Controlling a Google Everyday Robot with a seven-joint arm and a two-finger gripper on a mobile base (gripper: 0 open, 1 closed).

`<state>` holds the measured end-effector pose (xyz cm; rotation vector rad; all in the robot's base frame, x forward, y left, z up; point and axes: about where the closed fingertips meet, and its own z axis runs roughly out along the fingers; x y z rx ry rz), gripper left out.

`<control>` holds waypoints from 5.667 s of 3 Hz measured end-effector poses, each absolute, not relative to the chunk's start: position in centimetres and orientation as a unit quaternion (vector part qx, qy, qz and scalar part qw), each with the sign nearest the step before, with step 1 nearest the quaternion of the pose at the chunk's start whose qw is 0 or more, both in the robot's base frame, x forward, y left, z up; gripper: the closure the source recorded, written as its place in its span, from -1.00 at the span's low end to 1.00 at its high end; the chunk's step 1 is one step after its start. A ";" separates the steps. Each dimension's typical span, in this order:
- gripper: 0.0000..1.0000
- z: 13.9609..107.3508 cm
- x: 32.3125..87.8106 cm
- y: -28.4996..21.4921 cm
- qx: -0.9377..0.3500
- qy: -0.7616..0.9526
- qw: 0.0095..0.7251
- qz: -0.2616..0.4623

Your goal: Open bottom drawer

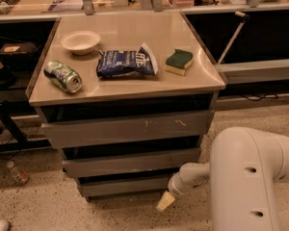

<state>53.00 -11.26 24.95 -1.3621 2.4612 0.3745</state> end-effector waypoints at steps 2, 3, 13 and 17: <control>-1.00 23.4 55.5 -10.2 -0.491 0.848 0.158 0.123; -1.00 22.8 56.0 -10.6 -0.487 0.849 0.166 0.116; 1.00 17.8 58.7 -9.5 -0.487 0.851 0.167 0.106; 1.00 18.8 57.5 -9.9 -0.478 0.855 0.165 0.112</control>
Offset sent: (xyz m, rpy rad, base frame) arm 0.0412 0.0149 -0.0166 -0.0019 -0.0433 0.0521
